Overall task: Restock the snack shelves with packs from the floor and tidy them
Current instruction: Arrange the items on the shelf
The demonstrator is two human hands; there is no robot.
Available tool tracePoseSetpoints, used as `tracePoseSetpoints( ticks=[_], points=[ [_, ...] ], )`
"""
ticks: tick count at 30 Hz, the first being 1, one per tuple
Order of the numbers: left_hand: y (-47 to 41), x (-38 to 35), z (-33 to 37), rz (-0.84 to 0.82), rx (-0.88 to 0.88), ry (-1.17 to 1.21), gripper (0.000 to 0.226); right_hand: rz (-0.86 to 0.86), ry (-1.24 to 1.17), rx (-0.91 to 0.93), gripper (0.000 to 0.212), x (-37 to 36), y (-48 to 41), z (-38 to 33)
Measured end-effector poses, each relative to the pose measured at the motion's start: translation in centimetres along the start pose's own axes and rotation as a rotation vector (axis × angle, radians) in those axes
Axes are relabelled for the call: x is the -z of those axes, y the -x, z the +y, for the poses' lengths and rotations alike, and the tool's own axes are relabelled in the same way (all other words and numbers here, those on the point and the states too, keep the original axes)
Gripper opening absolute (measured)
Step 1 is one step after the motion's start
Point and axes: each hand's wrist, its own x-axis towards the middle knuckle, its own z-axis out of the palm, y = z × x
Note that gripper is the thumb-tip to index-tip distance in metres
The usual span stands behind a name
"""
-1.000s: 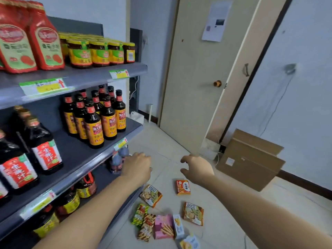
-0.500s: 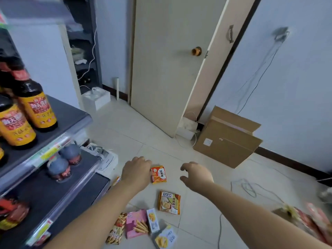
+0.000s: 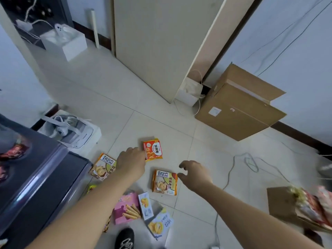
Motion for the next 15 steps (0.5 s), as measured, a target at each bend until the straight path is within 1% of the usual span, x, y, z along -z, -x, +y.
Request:
tracePoseSetpoints(
  ticks=[5,11,15],
  points=[
    [-8.1,-7.7,-0.3,-0.007,-0.006,0.005,0.030,-0.054,-0.085,-0.061,0.034,-6.6,-8.4,2.5],
    [-17.2,-20.2,0.2,-0.008,-0.007,0.011,0.029,-0.082,-0.229,-0.113,0.032,-16.9,-18.7,6.0],
    [-23.4,-29.0,-0.7,-0.011,0.031,-0.043,0.027,-0.072,-0.396,-0.177,0.033,-23.7,-26.4,8.0]
  ],
)
